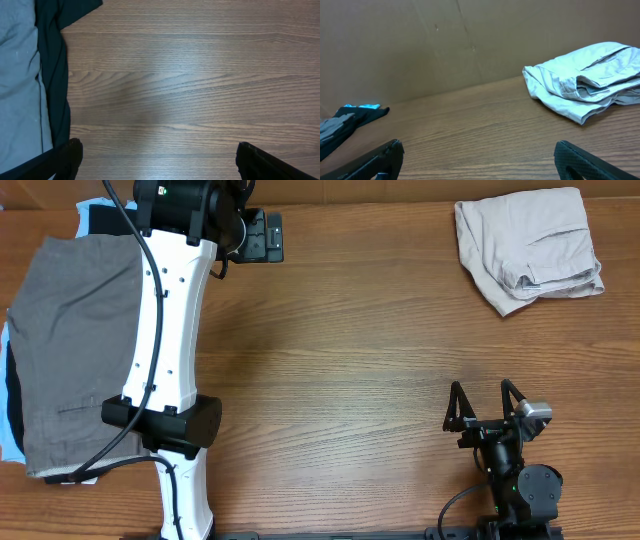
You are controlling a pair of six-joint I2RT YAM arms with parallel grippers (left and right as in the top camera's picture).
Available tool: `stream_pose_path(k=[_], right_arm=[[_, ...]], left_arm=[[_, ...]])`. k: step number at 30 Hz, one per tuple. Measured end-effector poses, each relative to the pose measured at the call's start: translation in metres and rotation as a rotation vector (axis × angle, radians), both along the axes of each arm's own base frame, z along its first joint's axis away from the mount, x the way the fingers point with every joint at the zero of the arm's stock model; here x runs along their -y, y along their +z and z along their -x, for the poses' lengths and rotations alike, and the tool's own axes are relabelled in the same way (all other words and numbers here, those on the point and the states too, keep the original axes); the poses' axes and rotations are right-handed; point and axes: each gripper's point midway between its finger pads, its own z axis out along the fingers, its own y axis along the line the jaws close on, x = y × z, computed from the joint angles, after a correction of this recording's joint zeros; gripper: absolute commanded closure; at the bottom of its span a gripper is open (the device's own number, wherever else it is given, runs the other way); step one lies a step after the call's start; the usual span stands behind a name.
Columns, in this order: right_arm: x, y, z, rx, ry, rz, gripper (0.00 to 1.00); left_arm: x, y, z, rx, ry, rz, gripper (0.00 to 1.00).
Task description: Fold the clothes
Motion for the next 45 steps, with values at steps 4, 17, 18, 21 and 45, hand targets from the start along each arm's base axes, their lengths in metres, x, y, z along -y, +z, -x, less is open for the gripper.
stream_pose_path(k=[4, 17, 18, 21, 45], right_arm=[[0.0, 0.0, 0.0, 0.0, 0.0, 0.0, 0.0], [0.0, 0.0, 0.0, 0.0, 0.0, 0.0, 0.0], [0.0, 0.0, 0.0, 0.001, 0.0, 0.0, 0.0], [0.0, 0.0, 0.0, 0.0, 0.0, 0.0, 0.0], [0.0, 0.0, 0.0, -0.002, 0.0, 0.0, 0.0]], left_arm=[[0.0, 0.0, 0.0, 0.0, 0.0, 0.0, 0.0], [0.0, 0.0, 0.0, 0.0, 0.0, 0.0, 0.0], [0.0, 0.001, -0.001, 0.006, 0.0, 0.001, 0.0], [0.004, 0.007, -0.014, 0.063, -0.001, 0.015, 0.0], [-0.025, 0.002, 0.026, 0.567, -0.02, 0.076, 0.0]])
